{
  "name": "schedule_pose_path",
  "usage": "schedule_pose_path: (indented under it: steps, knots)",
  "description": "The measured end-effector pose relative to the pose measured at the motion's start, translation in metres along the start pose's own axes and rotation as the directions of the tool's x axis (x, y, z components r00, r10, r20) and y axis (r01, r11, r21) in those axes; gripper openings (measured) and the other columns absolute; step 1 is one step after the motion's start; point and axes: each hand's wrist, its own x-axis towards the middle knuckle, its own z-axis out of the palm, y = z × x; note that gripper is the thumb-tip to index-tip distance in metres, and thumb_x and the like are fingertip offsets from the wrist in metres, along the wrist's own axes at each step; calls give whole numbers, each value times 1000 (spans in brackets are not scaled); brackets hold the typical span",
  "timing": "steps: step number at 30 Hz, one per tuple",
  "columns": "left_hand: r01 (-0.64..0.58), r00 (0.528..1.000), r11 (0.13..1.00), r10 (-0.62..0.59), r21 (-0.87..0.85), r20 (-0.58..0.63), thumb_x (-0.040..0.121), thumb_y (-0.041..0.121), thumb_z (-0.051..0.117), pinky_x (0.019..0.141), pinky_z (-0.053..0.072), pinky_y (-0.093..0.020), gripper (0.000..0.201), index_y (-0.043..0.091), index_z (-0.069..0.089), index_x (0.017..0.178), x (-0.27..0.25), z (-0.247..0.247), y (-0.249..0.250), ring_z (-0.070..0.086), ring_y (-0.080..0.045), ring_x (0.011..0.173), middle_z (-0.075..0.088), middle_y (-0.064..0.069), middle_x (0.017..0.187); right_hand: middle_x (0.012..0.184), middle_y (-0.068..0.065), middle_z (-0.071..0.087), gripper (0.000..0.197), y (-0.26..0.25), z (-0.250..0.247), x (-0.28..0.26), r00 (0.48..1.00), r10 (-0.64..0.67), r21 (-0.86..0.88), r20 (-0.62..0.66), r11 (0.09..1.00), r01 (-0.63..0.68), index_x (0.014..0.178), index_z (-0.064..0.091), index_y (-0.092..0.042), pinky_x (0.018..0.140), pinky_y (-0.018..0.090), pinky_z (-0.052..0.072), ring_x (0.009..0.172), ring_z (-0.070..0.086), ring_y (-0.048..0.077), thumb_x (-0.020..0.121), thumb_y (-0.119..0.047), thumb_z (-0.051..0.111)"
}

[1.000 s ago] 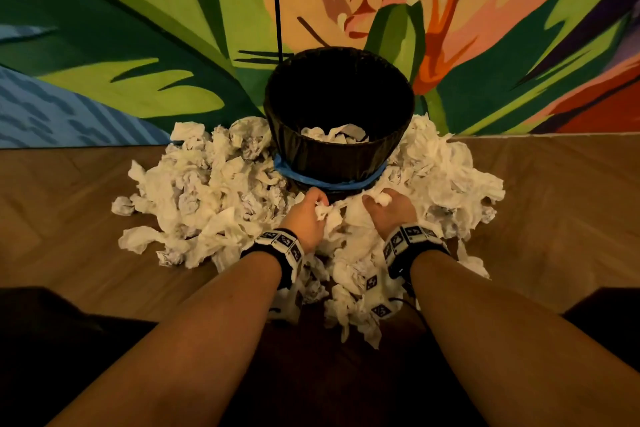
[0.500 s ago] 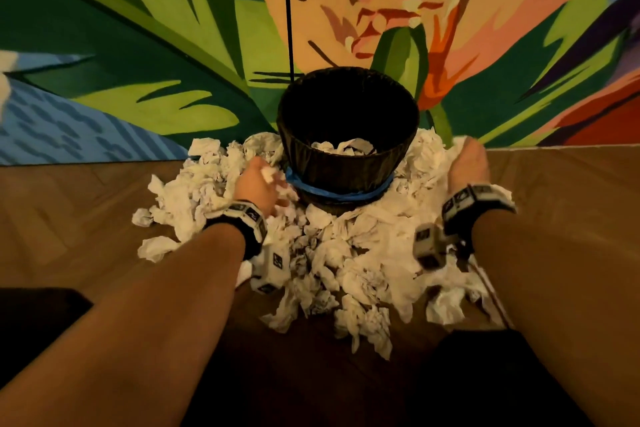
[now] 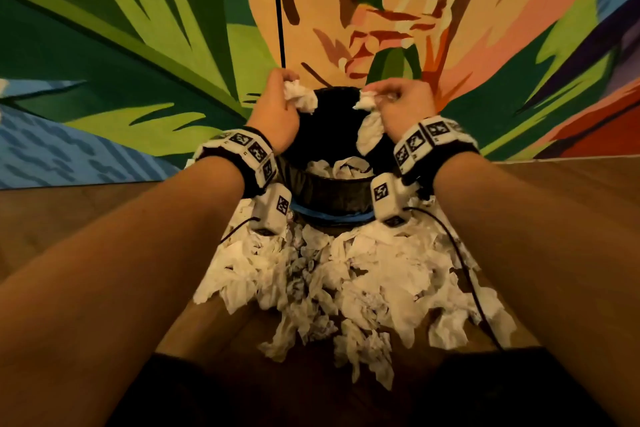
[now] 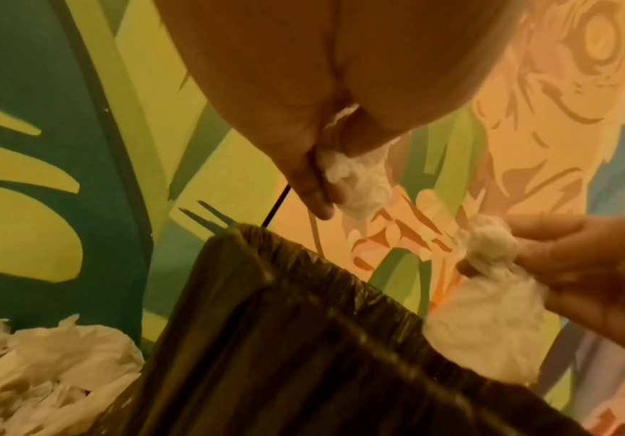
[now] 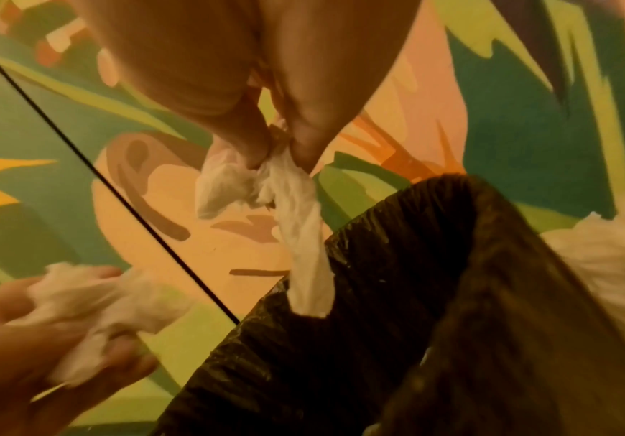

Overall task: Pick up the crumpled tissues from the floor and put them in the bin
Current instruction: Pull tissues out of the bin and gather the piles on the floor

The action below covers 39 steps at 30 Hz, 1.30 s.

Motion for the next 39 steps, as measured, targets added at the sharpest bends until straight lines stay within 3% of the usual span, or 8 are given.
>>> schedule_pose_path:
  steps: [3, 7, 14, 18, 23, 30, 34, 39]
  knots:
    - [-13, 1000, 1000, 14, -18, 11, 93, 0, 45, 65, 47, -45, 31, 16, 37, 119, -3, 14, -11, 62, -33, 79, 64, -18, 99, 94, -7, 66, 20, -1, 11, -6, 996, -76, 31, -47, 997, 78, 98, 69, -17, 76, 13, 47, 90, 60, 8, 89, -1, 60]
    - [30, 997, 1000, -29, 5, -76, 83, 18, 74, 77, 46, -17, 26, 22, 61, 105, -1, 23, -27, 66, -11, 94, 68, 6, 97, 78, -13, 65, 12, 3, 15, -6, 990, -137, -77, -29, 988, 134, 84, 71, -19, 67, 6, 42, 72, 57, -1, 85, -8, 67]
    - [-45, 997, 979, 30, 197, 77, 81, 33, 76, 109, 39, -35, 63, 29, 50, 139, -1, 27, -31, 53, -12, 126, 60, 7, 132, 74, -13, 62, 18, 16, 17, -7, 992, -129, -170, 14, 977, 129, 87, 73, -18, 59, -4, 36, 63, 53, -8, 87, -3, 62]
    - [-112, 994, 979, 113, 171, 6, 81, 32, 76, 99, 39, -20, 50, 26, 59, 128, -4, 22, -35, 54, -3, 113, 63, 10, 124, 69, -14, 61, 22, 23, 8, -6, 995, -93, -174, -40, 981, 85, 84, 70, -27, 54, 2, 37, 61, 54, 1, 87, -9, 57]
    - [-129, 977, 981, 150, 143, -150, 91, 37, 59, 68, 36, 0, 8, 35, 67, 92, -10, 9, -37, 57, 13, 75, 63, 23, 79, 71, -8, 63, 22, 29, -4, -12, 992, -78, -101, -97, 993, 68, 82, 70, -28, 52, 8, 40, 56, 52, 0, 86, -11, 55]
    - [-199, 973, 970, 212, 143, -88, 99, 40, 41, 50, 37, -29, 22, 25, 50, 85, -68, 19, -49, 48, -8, 52, 51, 4, 60, 50, -9, 55, 23, 3, 3, -48, 983, -156, 103, 95, 984, 146, 72, 68, -24, 47, 20, 40, 44, 48, 9, 79, -8, 54]
    - [-307, 947, 877, 244, 370, 207, 96, 41, 41, 53, 47, -34, 21, 26, 54, 90, -105, 33, -60, 56, -23, 56, 60, 0, 63, 50, -15, 55, 16, -12, 17, -80, 820, -304, -89, 485, 915, 392, 70, 72, -18, 53, 8, 35, 49, 49, -1, 78, -8, 63]
    - [-197, 922, 856, -4, 477, 388, 99, 37, 43, 64, 47, -33, 27, 20, 62, 107, -130, 50, -88, 62, -31, 78, 67, -10, 88, 56, -8, 53, 13, 19, 39, -120, 638, -177, -261, 749, 807, 530, 69, 66, -22, 57, 22, 41, 56, 49, 10, 78, -15, 61]
